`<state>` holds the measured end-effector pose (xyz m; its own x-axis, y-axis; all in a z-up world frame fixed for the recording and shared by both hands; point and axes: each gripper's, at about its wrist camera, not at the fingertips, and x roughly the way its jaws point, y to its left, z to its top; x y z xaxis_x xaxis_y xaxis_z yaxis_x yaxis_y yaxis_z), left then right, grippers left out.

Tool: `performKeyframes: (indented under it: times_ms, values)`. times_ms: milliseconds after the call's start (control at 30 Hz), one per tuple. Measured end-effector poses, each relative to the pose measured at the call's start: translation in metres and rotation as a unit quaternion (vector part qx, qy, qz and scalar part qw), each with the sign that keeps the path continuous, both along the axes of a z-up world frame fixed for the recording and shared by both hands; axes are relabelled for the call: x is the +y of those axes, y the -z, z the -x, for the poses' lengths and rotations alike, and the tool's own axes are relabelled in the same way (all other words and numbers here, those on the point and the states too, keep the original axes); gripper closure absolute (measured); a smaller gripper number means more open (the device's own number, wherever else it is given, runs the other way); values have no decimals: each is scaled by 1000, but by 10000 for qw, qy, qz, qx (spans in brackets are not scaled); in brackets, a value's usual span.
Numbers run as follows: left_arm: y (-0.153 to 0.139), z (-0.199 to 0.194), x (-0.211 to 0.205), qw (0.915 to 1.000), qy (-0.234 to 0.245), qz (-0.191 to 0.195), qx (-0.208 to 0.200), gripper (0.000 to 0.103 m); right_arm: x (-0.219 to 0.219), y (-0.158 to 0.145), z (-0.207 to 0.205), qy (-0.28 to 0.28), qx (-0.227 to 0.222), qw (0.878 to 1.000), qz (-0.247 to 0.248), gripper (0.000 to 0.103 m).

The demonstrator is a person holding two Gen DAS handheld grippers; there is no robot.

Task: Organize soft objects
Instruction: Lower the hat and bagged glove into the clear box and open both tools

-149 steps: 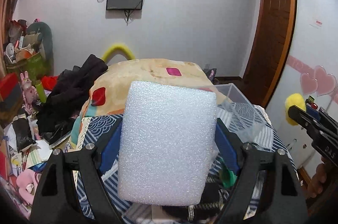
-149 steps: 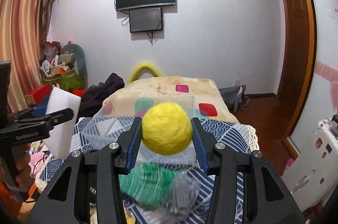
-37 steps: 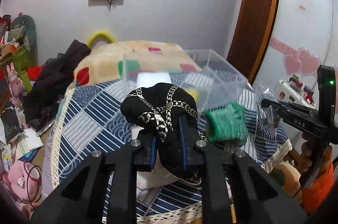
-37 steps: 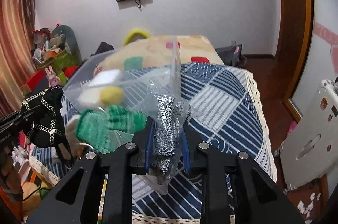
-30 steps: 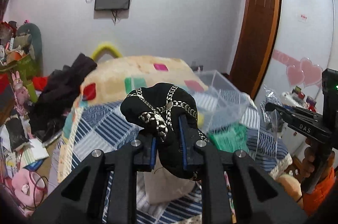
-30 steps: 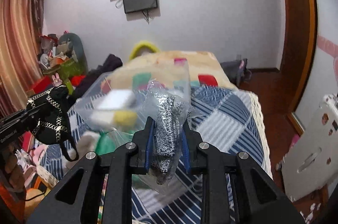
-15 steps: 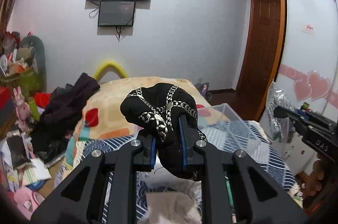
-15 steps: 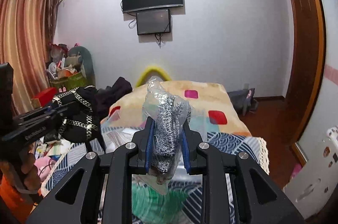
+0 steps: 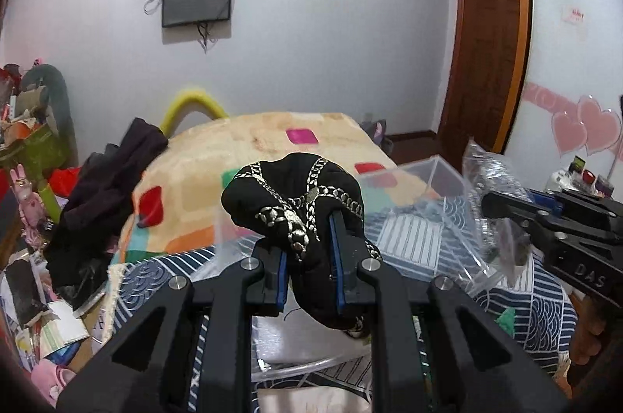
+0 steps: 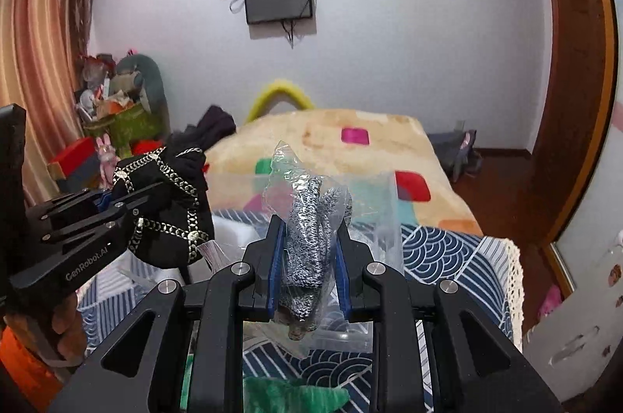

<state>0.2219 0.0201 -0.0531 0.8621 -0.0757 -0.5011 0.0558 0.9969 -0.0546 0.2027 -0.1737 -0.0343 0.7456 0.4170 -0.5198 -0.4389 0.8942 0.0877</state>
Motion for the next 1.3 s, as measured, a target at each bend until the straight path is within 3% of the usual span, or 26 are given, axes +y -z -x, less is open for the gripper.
performKeyframes:
  times_ms: [167,400,567,700,800,867,1033,1200,1300]
  values:
    - [21,-14,-4,9990,65,-85,437,85,1,12,-13,-91,366,9993,28,82]
    - [39,-19,-3,9964,102,14,846,82,13,16,-15,-206,430,9982,374,82]
    - [43,-17,-4,9953,99,-85,959,72,21,19,-19,-272,504,9966,586,80]
    - [36,-7,-4,9959,176,-6,883,59,19,18,-21,-266,566,9962,599,78]
    - [27,1,-4,9968,198,31,770,52,18,14,-17,-289,563,9964,572,70]
    - [20,9,-4,9977,166,7,659,49,16,8,-12,-270,437,9972,548,59]
    - [-6,29,0,9992,165,125,340,38,13,-12,2,-223,47,9984,511,57]
    - [-28,54,4,9997,138,199,19,28,4,-29,24,-220,-297,9987,352,44]
    - [-34,70,8,9996,108,223,-136,16,-3,-33,40,-198,-505,9980,324,35]
